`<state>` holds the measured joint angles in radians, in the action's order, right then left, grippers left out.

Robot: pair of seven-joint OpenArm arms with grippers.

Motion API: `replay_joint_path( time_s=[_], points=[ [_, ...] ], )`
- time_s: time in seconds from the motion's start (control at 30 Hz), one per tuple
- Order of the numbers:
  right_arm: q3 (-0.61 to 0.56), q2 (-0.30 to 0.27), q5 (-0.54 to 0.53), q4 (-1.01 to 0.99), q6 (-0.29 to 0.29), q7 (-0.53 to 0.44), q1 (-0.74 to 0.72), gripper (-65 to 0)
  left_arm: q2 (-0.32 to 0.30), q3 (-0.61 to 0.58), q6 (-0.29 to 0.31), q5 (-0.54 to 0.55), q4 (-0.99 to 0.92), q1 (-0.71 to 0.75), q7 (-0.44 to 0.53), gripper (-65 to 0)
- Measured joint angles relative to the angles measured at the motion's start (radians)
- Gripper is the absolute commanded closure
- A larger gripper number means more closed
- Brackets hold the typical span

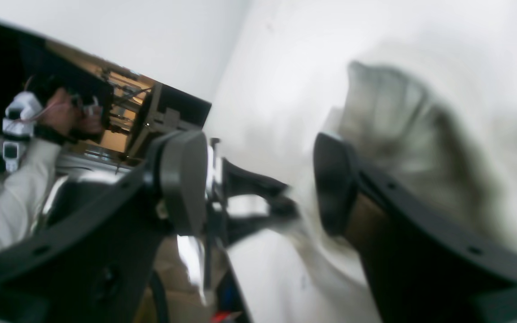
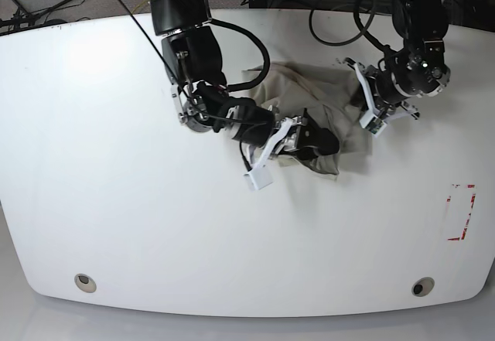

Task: Fold the T-shirt properly
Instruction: 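Lift the strip end with the right gripper and fold it onto the folded half, then push the bundled shirt with the right gripper toward the left gripper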

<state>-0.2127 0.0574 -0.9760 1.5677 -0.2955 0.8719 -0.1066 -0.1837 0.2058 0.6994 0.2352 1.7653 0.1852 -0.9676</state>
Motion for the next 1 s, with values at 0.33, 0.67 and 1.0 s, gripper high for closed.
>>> replay_joint_path(
  time_s=[0.33, 0.67, 1.0],
  points=[
    [-0.013, -0.137, 0.012, 0.084, -0.071, 0.019, 0.087, -36.5, -0.010, 0.248, -0.001, -0.019, 0.054, 0.032, -0.013, 0.0],
    [-0.113, -0.182, 0.035, 0.102, -0.072, 0.010, 0.071, -36.5, -0.001, 0.329, -0.001, -0.014, 0.066, 0.046, -0.012, 0.0],
    [-0.155, -0.101, 0.261, 0.102, -0.079, 0.002, 0.068, -36.5, -0.001, 0.317, -0.001, -0.010, -0.011, 0.043, -0.010, -38.6]
  ],
)
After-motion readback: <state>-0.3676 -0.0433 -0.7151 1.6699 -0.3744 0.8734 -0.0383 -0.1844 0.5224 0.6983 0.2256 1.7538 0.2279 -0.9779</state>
